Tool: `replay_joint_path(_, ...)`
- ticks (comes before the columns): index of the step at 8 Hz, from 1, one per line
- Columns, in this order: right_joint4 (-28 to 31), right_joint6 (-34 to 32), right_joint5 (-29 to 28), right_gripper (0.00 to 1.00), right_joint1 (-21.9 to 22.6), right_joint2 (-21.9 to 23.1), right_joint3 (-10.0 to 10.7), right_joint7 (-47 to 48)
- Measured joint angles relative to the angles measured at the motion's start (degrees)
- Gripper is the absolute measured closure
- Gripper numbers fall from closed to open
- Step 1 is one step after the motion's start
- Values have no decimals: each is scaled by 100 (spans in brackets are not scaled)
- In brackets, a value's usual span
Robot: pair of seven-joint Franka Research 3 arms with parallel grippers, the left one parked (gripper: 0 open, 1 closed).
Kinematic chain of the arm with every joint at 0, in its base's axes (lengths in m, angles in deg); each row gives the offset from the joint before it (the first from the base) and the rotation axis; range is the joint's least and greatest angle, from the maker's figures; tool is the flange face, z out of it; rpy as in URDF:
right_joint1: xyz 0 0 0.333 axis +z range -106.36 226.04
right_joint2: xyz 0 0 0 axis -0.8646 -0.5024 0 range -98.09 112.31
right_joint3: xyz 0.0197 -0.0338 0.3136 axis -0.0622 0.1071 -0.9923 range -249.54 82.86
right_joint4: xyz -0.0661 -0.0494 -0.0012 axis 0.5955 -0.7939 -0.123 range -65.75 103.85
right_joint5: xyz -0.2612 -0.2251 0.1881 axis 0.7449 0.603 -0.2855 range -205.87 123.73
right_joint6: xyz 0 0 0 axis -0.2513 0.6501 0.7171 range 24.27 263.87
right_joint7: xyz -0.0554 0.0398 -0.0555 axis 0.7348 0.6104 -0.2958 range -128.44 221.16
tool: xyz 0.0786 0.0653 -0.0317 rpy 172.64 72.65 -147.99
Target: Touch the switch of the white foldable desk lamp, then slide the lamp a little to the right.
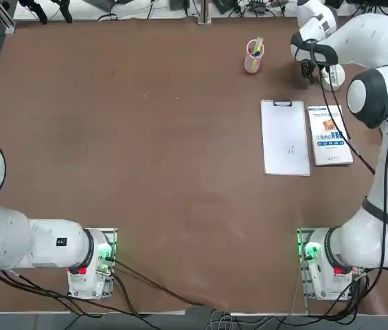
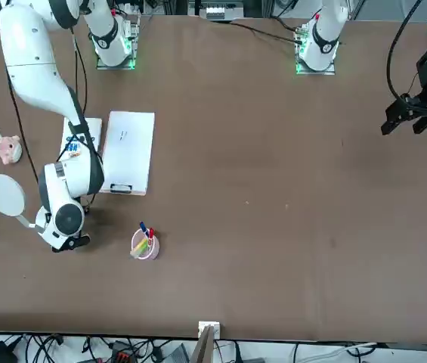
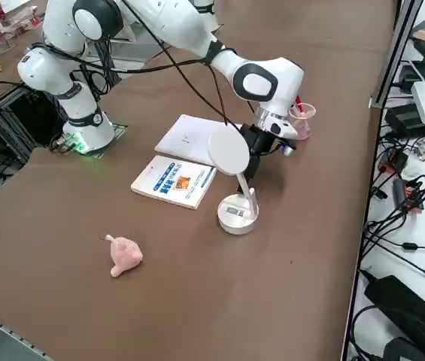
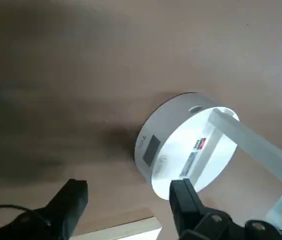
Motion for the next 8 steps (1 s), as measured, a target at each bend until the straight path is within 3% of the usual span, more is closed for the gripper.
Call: replay_joint_path(8, 14, 257, -4, 0, -78, -115, 7, 19)
